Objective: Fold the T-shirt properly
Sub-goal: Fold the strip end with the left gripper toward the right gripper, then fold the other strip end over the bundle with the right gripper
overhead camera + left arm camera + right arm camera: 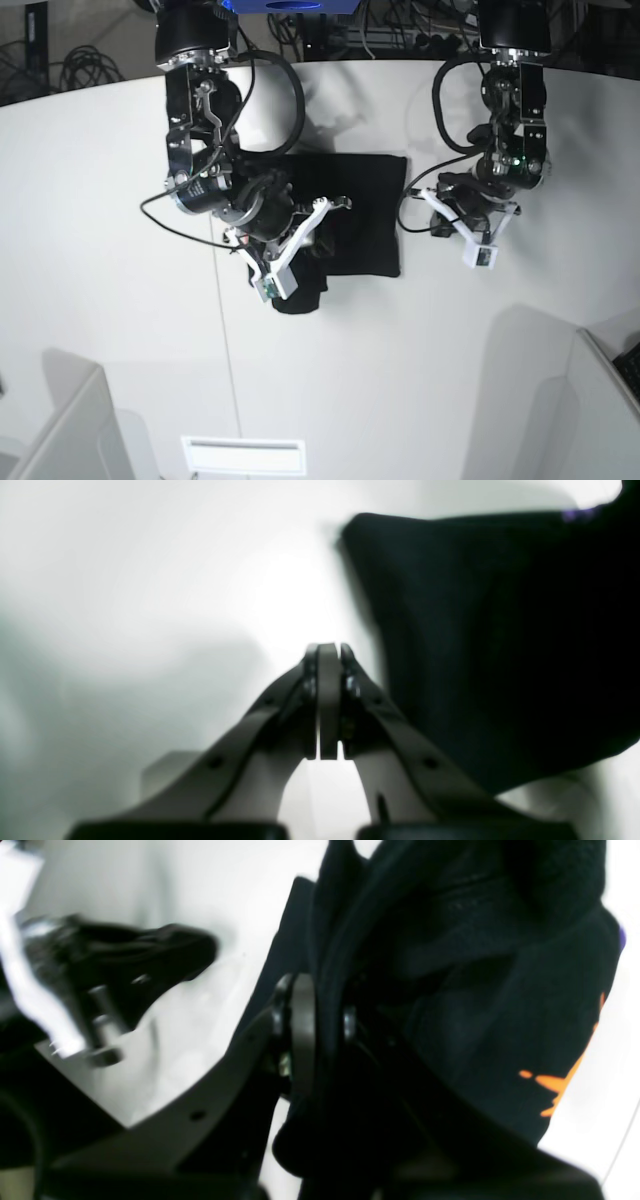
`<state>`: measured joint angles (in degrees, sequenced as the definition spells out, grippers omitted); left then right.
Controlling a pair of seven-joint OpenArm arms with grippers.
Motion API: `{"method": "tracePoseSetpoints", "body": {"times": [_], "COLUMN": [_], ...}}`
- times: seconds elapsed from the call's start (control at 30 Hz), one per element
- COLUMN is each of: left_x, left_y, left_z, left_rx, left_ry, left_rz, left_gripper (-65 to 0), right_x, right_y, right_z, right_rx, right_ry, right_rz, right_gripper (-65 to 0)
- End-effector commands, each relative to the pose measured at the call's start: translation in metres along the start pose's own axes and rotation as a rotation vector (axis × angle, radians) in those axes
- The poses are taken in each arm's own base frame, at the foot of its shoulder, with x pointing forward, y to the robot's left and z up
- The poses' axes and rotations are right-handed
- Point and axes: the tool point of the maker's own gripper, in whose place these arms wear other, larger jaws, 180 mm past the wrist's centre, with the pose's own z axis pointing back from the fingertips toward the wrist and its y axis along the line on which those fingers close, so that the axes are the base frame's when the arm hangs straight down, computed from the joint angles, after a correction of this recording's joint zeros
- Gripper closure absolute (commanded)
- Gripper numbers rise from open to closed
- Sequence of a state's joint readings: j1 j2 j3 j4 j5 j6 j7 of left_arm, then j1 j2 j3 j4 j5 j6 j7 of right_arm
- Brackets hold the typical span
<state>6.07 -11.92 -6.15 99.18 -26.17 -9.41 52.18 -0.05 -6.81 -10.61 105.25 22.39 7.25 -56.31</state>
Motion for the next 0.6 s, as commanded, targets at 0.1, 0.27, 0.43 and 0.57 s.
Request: {"method": "tracePoseSetpoints", "body": {"times": [0.1,0.27,0.43,0.57], "left_x": [-0.002,-0.016,-0.032,-0.044], "left_y": [0.029,0.067,0.091,0.11], "left_z": [0.03,0.064,0.098,0.119], "left_rx": [0.075,0.187,0.188,0.221], "left_ry": [-0.033,-0.049,-0.073,-0.082], "left_rz": [-0.01,0.042,0.12,0.178], "left_gripper": [0.0,0.0,0.0,0.0], "right_x": [0.015,0.009,0.01,0.013], "right_y": [0.024,0.034,0.029,0.028], "right_z": [-0.003,-0.016,-0.025,-0.026], "right_rx": [0.035,0.049,0.04,0.035], "right_ry": [-0.054,-0.022,-0.036,-0.047], "right_rz": [-0.028,-0.03,-0.041,-0.051], "right_gripper": [0.0,0.0,0.0,0.0]}}
